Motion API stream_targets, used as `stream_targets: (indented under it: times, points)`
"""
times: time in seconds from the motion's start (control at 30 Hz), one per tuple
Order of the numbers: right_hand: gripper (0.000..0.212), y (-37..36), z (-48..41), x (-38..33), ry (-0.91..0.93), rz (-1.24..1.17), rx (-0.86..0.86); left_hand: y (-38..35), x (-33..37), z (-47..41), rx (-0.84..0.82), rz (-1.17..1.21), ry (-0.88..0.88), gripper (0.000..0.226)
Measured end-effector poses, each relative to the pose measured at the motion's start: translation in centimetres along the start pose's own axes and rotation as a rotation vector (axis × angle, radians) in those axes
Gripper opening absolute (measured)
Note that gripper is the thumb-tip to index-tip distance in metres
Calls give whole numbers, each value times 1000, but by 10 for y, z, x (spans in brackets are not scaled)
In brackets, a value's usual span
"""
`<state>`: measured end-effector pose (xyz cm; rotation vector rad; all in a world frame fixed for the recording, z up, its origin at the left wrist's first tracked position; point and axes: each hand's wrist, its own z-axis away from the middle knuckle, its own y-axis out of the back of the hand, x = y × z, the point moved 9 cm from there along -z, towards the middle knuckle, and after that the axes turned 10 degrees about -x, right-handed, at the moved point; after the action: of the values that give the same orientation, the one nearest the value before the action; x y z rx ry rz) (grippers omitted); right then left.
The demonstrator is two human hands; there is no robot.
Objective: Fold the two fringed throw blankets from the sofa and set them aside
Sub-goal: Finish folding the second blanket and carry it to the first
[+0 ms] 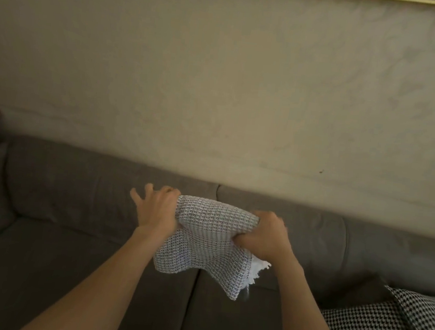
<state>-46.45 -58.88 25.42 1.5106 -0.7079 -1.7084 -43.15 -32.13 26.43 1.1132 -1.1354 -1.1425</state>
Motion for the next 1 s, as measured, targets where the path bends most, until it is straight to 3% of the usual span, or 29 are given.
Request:
stream_targets:
  times: [0.07,0.13,0.23,0.3,0.43,0.57,0.67,0.8,0.87,0.93,1.0]
  points:
    - [27,8,2,-11,87,-198,42,-4,6,0,-30,-8,-73,57]
    - [29,13,3,-24,174,-315,99,-12,16,1,-150,59,-203,87]
    - [34,16,2,-40,234,-368,129,-16,42,15,-370,484,-438,121]
    - [45,15,1,-47,241,-366,113,-11,54,20,-372,675,-491,117]
    - [71,13,2,-48,261,-459,50,4,59,24,-281,823,-470,90]
    - [63,17,9,-45,281,-508,42,13,70,26,-311,830,-508,78]
    - [66,13,12,-44,287,-521,-56,19,75,26,-321,799,-511,61]
    - [83,2,23,-52,342,-293,-286,24,69,24,-326,755,-477,56]
    - [88,-12,25,-43,276,-185,-419,26,63,24,-337,724,-478,61]
    - [105,-23,24,-27,187,-122,-474,28,55,25,-343,742,-483,60]
    - [100,-30,20,-18,146,-53,-458,28,44,27,-347,799,-467,59]
